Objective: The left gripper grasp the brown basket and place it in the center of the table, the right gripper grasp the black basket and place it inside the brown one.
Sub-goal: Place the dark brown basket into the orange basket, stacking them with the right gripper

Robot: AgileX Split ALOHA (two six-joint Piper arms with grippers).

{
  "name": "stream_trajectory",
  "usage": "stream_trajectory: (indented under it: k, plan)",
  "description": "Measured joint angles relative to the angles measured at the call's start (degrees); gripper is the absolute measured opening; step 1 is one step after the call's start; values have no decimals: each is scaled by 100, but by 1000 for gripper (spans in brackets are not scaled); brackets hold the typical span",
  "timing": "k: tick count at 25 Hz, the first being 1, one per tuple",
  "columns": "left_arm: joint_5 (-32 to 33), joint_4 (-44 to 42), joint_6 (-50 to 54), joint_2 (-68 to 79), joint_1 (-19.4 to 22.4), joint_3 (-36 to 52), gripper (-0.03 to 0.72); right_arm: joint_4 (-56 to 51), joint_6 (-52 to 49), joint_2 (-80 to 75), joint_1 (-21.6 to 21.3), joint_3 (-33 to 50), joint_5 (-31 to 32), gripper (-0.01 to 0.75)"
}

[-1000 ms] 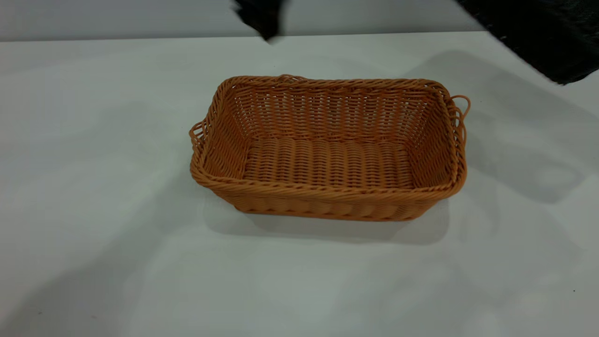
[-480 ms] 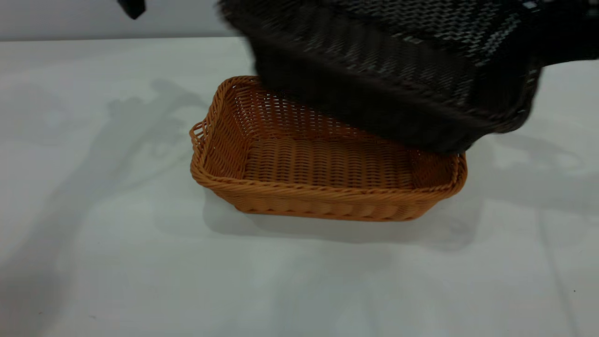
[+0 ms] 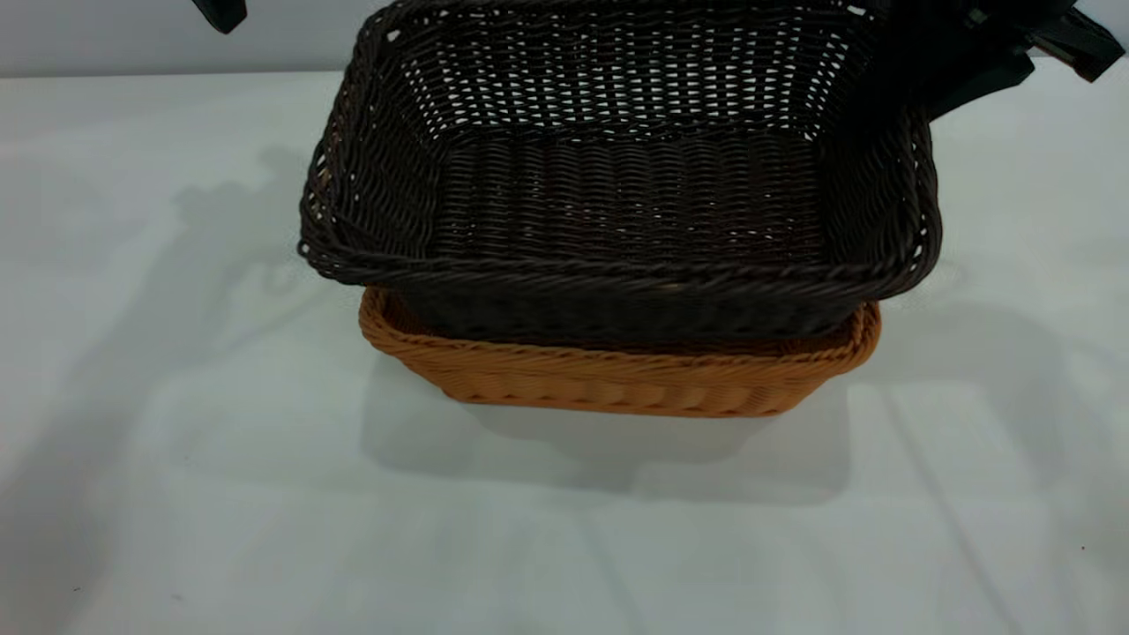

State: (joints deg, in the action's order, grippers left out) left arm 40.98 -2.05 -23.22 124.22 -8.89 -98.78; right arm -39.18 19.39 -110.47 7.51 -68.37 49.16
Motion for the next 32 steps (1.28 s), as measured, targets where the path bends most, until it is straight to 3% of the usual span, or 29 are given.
stream_trajectory:
  k: [16,19,27,29,32]
  plan:
    - [0,5,0,0,0,0,552,-210,-24,-707,-5,-36,-437,106]
    - [0,5,0,0,0,0,552,-323,90,-707,-5,-36,-437,192]
    - [0,-5,0,-18,0,0,552,-349,488,-656,-9,-41,-518,564]
    - [0,-5,-8,-118,0,0,552,-146,507,-545,-52,-75,-587,613]
    - [25,-5,-13,-439,0,0,552,231,447,-258,-219,-297,-574,626]
